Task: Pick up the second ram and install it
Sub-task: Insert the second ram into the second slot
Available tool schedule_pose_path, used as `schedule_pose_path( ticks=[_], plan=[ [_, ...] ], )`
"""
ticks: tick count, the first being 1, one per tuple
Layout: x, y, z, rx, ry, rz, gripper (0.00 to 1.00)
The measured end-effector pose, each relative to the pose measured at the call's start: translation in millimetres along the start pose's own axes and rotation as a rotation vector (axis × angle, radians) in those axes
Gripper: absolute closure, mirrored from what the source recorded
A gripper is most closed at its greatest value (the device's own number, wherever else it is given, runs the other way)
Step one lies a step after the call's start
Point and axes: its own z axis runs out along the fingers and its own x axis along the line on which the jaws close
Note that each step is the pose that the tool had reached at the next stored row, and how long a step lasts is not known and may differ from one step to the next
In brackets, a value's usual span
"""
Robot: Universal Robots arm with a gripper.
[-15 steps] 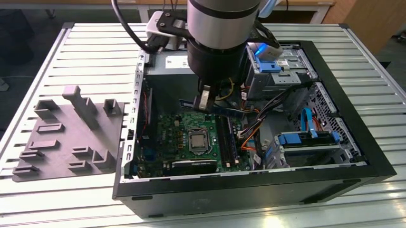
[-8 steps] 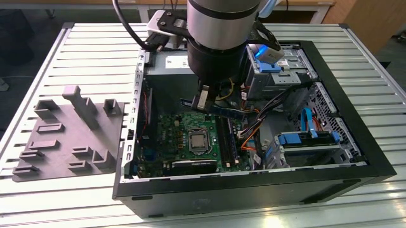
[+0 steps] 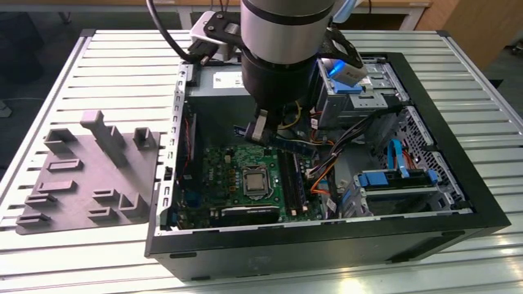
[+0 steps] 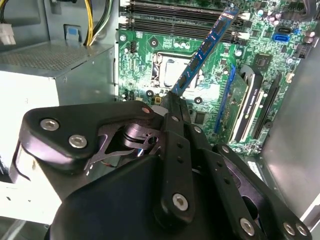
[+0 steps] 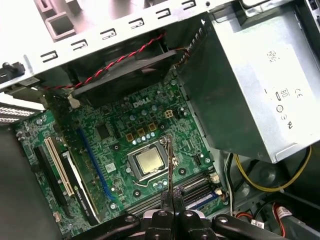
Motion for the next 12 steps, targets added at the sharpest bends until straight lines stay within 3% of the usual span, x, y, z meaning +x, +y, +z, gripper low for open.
schedule_pose_path(
  ticks=[12],
  plan=[
    [0.0, 0.0, 0.5, 0.0126, -0.0056, 0.107, 0.88]
  ],
)
